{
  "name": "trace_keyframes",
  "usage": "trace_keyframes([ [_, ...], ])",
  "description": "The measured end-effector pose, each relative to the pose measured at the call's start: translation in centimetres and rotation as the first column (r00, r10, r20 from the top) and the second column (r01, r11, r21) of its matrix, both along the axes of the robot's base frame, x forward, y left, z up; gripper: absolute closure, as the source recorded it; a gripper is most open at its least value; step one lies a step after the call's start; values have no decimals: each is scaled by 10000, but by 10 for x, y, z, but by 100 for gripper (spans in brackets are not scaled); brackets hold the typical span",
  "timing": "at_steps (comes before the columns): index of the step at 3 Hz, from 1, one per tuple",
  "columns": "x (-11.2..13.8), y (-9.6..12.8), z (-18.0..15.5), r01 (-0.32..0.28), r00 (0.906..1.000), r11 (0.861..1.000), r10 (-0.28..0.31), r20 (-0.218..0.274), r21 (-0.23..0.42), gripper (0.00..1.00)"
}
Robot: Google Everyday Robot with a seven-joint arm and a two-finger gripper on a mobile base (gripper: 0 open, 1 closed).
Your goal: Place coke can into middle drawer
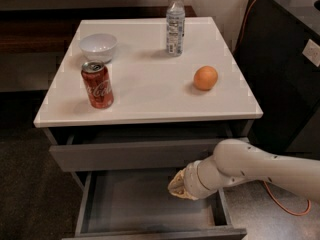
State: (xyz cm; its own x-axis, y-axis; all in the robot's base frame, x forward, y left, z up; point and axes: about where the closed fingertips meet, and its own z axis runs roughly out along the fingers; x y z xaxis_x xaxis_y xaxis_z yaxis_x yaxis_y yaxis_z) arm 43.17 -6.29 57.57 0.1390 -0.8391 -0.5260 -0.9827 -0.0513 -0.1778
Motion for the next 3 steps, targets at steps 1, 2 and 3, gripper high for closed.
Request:
trace_keyframes([
  [1, -10, 10, 42, -119, 9998, 9997, 122, -169, 218, 13],
  [2, -16, 16, 88, -109, 9993, 9988, 125, -341, 487, 0],
  [3, -25, 22, 152, -110, 9996, 9960, 134, -261, 884, 0],
])
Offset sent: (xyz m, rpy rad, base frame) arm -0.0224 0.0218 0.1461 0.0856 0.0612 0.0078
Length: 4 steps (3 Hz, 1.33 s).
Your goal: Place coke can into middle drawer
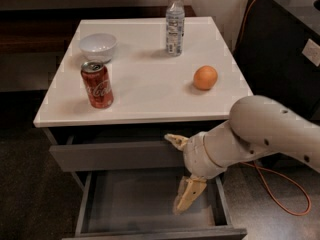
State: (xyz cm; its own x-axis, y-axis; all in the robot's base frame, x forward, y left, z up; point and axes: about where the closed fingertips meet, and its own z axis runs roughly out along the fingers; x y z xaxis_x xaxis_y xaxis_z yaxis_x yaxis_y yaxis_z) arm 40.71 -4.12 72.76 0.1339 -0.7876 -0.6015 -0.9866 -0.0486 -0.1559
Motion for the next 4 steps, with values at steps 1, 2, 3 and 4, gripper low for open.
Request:
trace_keyframes([
  [1, -4, 3, 36, -53, 10000, 9997, 51, 62, 240, 0],
  [2, -15, 10, 79, -285, 9995, 9971, 276, 131, 705, 0],
  [3, -15, 10, 79, -265, 9996, 9971, 258, 113, 720, 0],
  [4, -8, 18, 87, 9, 10000, 9979, -7, -30, 652, 0],
])
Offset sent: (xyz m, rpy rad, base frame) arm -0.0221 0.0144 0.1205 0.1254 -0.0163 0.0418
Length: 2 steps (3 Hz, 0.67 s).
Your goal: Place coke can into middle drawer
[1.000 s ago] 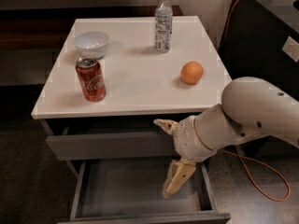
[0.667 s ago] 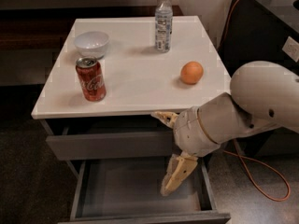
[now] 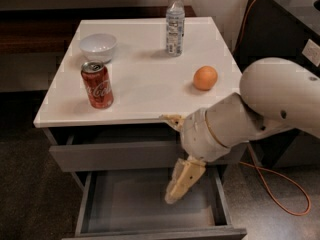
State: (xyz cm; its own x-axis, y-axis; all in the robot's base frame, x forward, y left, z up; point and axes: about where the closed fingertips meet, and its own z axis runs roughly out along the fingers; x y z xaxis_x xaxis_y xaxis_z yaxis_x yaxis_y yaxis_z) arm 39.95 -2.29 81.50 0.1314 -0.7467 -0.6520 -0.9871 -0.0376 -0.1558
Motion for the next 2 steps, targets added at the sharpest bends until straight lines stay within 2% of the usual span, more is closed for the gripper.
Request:
trace_keyframes([
  [1, 31, 25, 23, 573, 9982, 9980, -577, -147, -251, 0],
  [2, 60, 46, 36, 1269, 9911, 9913, -1281, -352, -350, 0],
])
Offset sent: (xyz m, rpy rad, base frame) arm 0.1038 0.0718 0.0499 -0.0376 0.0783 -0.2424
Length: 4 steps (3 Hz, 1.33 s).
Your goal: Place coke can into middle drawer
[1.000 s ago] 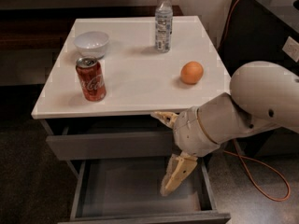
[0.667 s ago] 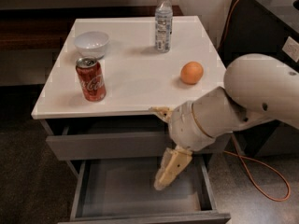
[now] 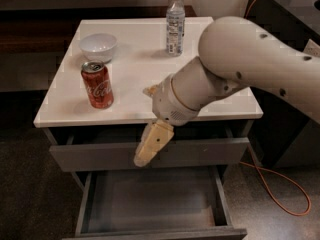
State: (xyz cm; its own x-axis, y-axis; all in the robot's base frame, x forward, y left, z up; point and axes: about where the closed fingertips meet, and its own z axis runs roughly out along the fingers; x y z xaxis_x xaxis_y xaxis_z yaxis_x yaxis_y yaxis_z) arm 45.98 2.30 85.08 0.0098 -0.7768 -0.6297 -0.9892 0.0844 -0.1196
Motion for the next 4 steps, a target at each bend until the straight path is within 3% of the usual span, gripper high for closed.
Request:
trace_keyframes([
  [1, 31, 18, 5, 770, 9970, 9969, -770, 14, -130, 0],
  [2, 65, 25, 8, 1683, 9853, 9857, -1678, 327, -130, 0],
  [3, 98, 28, 14, 2550, 9638, 9669, -2552, 771, 123, 0],
  [4, 123, 36, 19, 2943, 9508, 9544, -2977, 854, 504, 0],
])
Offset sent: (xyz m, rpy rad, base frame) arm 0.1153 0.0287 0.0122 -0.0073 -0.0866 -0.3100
